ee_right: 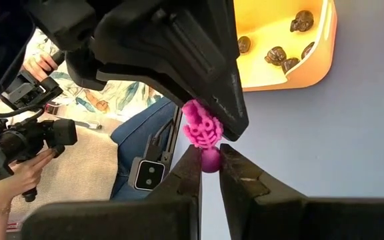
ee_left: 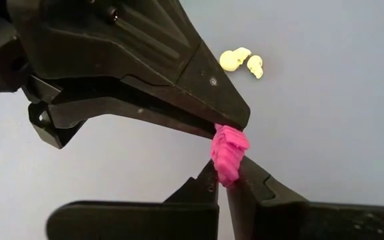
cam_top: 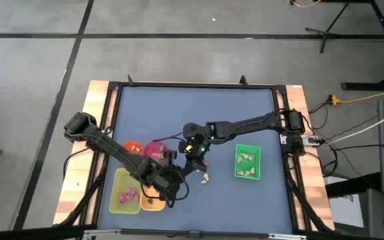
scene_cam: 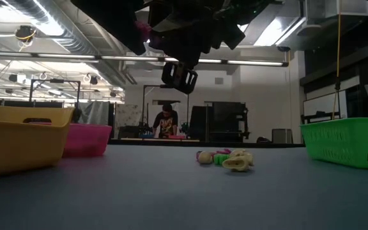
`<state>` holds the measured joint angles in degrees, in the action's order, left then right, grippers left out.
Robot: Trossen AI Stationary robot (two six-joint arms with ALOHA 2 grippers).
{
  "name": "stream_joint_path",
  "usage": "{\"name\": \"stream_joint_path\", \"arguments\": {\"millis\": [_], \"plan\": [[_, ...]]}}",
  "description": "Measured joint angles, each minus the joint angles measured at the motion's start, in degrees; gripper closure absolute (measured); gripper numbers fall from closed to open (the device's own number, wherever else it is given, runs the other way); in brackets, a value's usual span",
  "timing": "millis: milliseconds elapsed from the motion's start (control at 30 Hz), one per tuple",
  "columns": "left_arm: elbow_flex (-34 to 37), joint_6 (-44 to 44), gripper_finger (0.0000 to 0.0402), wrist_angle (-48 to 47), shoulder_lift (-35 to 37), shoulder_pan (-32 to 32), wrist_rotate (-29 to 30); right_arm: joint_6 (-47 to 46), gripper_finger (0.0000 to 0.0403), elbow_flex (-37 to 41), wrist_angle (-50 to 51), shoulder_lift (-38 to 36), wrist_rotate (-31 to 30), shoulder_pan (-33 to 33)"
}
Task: Sort Halloween decoration
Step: Put the pink skeleton toy into the light yellow bin
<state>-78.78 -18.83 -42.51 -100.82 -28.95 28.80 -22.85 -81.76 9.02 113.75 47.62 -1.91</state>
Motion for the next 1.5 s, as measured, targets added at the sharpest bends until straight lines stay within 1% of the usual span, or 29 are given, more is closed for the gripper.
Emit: {"name": "stream_joint_path", "arguments": {"millis": [267,367,467,633,733,833,900,1000,1067,1367,1500], "plan": [[0.0,-0.1,0.0400,0.1,0.0,0.0,0.0,0.0,0.0372,0.0,0.0,0.0,0.0,0.0],[0.0,-0.1,0.0391,0.1,0.0,0.0,0.0,-1.0,0.0372,0.0,0.0,0.0,0.0,0.0],[0.0,-0.1,0.0371,0.2,0.0,0.0,0.1,-2.3,0.0372,0.0,0.0,0.0,-0.1,0.0],[0.0,0.0,0.0323,0.5,0.0,0.1,0.2,-3.0,0.0372,0.0,0.1,0.0,-0.7,0.1],[0.0,0.0,0.0296,0.6,0.0,0.1,0.2,-5.0,0.0372,0.0,0.1,0.0,-1.1,0.1],[0.0,0.0,0.0279,1.1,0.0,0.1,0.2,-5.4,0.0372,0.0,0.1,0.0,-1.4,0.0],[0.0,0.0,0.0276,1.2,0.0,0.1,0.2,-5.4,0.0372,0.0,0.1,0.0,-1.4,0.0],[0.0,0.0,0.0279,1.2,0.0,0.1,0.2,-5.4,0.0372,0.0,0.1,0.0,-1.4,0.0],[0.0,0.0,0.0289,1.2,0.0,0.1,0.2,-5.4,0.0372,0.0,0.1,0.0,-1.4,0.0],[0.0,0.0,0.0360,1.0,0.0,0.1,0.2,-5.4,0.0372,0.0,0.1,0.0,-1.1,0.0],[0.0,0.0,0.0383,1.0,0.0,0.1,0.2,-5.4,0.0372,0.0,0.2,0.0,-1.1,0.0]]}}
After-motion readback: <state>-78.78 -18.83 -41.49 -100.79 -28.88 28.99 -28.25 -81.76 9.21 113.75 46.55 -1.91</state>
